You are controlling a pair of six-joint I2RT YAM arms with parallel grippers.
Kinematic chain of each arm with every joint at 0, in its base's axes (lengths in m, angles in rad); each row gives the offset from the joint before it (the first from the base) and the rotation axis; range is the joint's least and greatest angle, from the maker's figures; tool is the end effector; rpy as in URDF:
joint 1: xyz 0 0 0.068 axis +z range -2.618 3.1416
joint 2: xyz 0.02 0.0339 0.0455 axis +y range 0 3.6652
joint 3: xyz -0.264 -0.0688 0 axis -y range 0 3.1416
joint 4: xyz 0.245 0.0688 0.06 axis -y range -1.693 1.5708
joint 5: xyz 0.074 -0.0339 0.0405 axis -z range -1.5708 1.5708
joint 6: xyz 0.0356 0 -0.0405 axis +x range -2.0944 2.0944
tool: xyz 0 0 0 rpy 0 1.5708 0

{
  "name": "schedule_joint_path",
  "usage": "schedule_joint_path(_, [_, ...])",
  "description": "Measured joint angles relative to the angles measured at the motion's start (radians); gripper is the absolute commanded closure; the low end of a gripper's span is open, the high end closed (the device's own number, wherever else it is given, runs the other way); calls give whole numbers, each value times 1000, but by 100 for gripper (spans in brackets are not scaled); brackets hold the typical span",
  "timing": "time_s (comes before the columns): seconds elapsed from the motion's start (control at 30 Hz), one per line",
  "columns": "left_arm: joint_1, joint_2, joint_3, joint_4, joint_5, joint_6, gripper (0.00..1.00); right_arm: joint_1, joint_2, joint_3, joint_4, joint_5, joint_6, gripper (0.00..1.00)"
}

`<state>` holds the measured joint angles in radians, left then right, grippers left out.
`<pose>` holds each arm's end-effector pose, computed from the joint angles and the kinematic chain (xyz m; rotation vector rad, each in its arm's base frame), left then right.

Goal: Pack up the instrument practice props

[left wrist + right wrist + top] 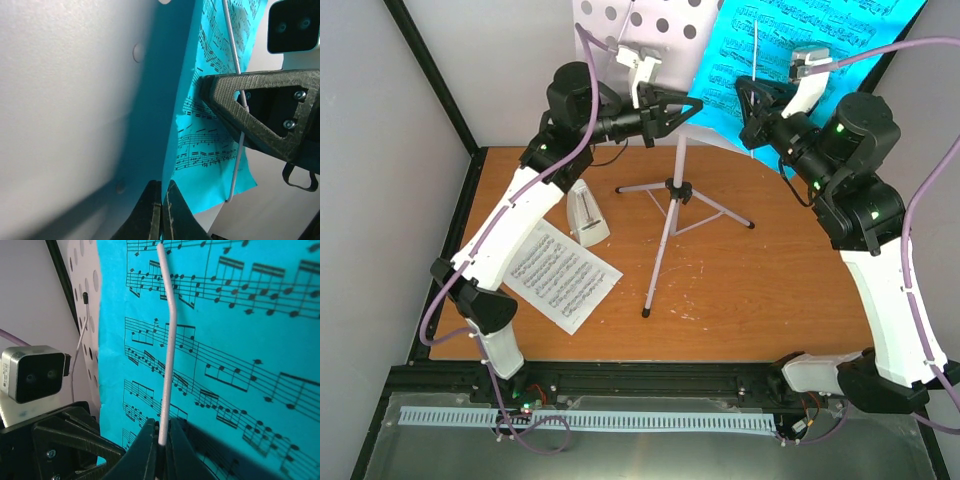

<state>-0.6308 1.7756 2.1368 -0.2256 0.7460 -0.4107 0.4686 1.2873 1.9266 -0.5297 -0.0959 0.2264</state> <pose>0.2934 -0.2442 0.5282 0.8264 1.4056 -1.3531 0.1910 0.1005 0.5733 -0.2595 1.4708 0.6341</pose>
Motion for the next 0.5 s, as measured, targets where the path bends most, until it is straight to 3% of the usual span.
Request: schedule_joint_path(0.5, [1,-21,2,-12,-51,15,100,-4,-102,-203,219,-48,-76,97])
